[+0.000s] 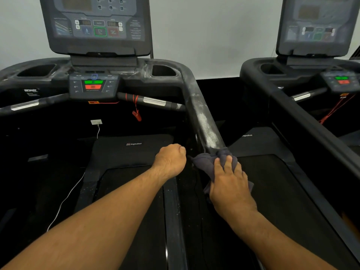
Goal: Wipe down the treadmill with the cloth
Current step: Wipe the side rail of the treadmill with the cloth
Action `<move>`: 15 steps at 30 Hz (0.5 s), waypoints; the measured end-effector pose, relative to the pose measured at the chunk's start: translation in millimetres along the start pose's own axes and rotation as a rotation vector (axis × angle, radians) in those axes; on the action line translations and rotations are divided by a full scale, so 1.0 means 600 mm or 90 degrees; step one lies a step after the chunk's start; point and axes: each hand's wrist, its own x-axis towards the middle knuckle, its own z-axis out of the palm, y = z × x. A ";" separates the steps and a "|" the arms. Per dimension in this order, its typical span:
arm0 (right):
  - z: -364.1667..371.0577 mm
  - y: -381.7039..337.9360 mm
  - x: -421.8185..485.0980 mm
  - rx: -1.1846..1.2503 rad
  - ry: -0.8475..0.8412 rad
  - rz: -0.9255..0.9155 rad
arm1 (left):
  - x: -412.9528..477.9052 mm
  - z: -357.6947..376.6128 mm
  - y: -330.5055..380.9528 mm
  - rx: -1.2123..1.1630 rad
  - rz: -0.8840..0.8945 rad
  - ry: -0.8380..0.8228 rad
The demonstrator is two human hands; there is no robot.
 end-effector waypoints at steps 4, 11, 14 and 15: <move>-0.003 0.001 0.034 0.030 0.020 -0.026 | 0.019 -0.005 -0.002 -0.010 0.001 0.021; -0.022 -0.024 0.123 0.170 0.071 0.118 | 0.026 -0.014 -0.009 -0.015 0.004 0.033; -0.036 -0.030 0.160 0.239 0.083 0.213 | 0.023 -0.021 -0.013 -0.022 0.006 0.043; -0.041 -0.029 0.171 0.259 0.088 0.234 | 0.022 -0.023 -0.014 -0.021 0.007 0.047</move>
